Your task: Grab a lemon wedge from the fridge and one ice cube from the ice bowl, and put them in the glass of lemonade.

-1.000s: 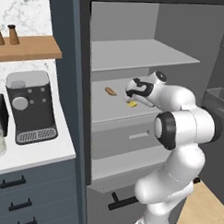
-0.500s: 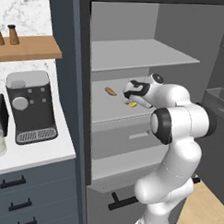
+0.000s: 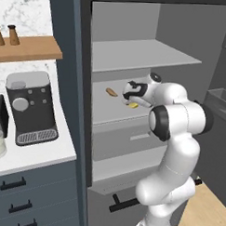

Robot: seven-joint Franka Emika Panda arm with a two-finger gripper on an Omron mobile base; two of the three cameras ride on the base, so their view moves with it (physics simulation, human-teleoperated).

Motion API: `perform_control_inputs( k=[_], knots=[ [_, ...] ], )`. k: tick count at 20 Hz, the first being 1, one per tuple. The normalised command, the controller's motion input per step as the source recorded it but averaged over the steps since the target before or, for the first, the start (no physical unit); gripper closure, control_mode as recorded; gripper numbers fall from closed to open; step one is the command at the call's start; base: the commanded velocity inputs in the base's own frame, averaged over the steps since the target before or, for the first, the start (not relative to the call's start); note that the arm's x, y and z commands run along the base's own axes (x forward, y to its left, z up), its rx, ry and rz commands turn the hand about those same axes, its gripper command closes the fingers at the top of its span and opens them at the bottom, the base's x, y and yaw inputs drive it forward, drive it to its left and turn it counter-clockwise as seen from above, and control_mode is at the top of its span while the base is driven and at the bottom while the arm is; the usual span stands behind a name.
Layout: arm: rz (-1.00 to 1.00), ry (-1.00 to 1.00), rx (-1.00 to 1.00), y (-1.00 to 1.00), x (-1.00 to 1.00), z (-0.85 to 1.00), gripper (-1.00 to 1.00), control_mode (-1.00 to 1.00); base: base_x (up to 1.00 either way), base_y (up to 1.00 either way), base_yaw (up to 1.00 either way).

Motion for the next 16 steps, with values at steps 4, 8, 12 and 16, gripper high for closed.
perform_control_inputs(
  k=[4,8,12,16],
  knots=[
    [0.00,0.03,0.00,0.01,0.00,-0.07,-1.00,-1.00,0.00,0.00,0.00],
    [0.00,0.01,0.00,0.01,0.01,-0.36,-1.00,-1.00,0.00,0.00,0.00],
    [0.00,0.00,0.00,0.04,0.00,-0.51,-1.00,-1.00,0.00,0.00,0.00],
    [0.00,0.00,0.00,0.03,0.00,-0.24,-1.00,-1.00,0.00,0.00,0.00]
  ],
)
